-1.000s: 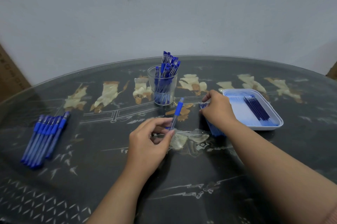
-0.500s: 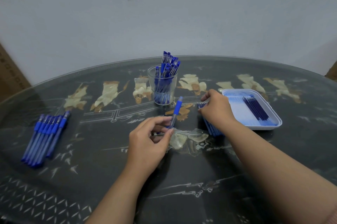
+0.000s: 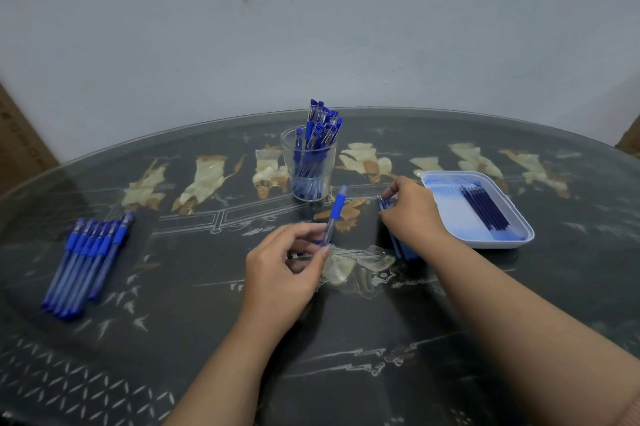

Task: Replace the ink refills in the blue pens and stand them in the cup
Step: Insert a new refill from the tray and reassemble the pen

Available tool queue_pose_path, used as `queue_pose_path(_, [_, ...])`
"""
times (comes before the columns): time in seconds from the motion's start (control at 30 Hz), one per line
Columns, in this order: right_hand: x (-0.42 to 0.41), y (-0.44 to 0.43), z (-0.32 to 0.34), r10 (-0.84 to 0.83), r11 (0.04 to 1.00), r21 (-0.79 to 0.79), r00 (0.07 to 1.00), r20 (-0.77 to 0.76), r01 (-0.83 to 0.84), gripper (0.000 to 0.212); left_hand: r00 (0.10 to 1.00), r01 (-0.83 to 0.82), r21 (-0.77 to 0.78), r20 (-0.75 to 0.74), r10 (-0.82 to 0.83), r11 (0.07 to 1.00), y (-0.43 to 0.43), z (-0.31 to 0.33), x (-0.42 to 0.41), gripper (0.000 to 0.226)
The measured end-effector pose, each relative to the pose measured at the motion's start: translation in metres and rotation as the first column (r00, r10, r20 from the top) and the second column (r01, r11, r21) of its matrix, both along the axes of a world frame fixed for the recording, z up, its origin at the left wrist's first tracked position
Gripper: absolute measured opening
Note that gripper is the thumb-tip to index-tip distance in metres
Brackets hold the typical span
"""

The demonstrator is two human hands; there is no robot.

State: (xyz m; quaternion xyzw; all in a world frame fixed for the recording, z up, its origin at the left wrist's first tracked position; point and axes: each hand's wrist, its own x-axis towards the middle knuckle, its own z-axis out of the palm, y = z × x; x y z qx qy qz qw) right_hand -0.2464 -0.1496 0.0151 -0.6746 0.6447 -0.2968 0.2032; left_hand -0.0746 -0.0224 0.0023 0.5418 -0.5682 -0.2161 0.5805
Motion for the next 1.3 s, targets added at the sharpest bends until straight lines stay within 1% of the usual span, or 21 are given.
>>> queue_pose_path(0.27, [0.000,0.000,0.001,0.000,1.000,-0.008,1.000,0.003,0.000,0.015,1.000,-0.003,-0.002,0.004,0.003,1.000,0.000,0.000,0.000,0.031])
queue_pose_path(0.67, [0.001,0.000,0.000,0.001,1.000,-0.001,1.000,0.004,-0.001,0.017,1.000,0.004,-0.003,-0.001,-0.004,1.000,0.000,0.001,0.000,0.031])
queue_pose_path(0.83, [-0.007,0.005,0.004,-0.012,0.999,-0.048,0.997,0.075,0.016,0.018,1.000,0.005,-0.004,0.009,-0.005,1.000,0.001,0.003,-0.003,0.031])
queue_pose_path(0.93, [-0.026,0.013,0.011,-0.066,0.993,-0.095,0.994,0.090,0.075,0.018,1.000,0.016,-0.003,0.005,-0.016,1.000,0.000,0.009,-0.010,0.031])
queue_pose_path(1.0, [-0.043,0.016,0.014,-0.121,0.985,-0.115,0.991,0.050,0.126,0.014,1.000,0.020,0.001,0.002,-0.020,1.000,0.000,0.013,-0.018,0.031])
queue_pose_path(1.07, [-0.060,0.017,0.015,-0.181,0.977,-0.117,0.983,-0.030,0.176,0.011,0.999,0.024,0.020,-0.035,-0.023,1.000,0.001,0.015,-0.028,0.031])
queue_pose_path(1.1, [-0.067,0.017,0.015,-0.209,0.974,-0.109,0.975,-0.076,0.200,0.013,0.998,0.032,0.030,-0.047,-0.030,0.999,0.001,0.016,-0.034,0.030])
queue_pose_path(1.2, [-0.086,0.019,0.012,-0.262,0.965,-0.066,0.946,-0.190,0.254,0.028,0.997,0.052,0.035,-0.060,-0.050,0.998,0.002,0.016,-0.053,0.029])
queue_pose_path(1.3, [-0.094,0.020,0.009,-0.273,0.962,-0.042,0.931,-0.243,0.271,0.037,0.997,0.038,0.033,-0.067,-0.035,0.999,0.003,0.013,-0.067,0.028])
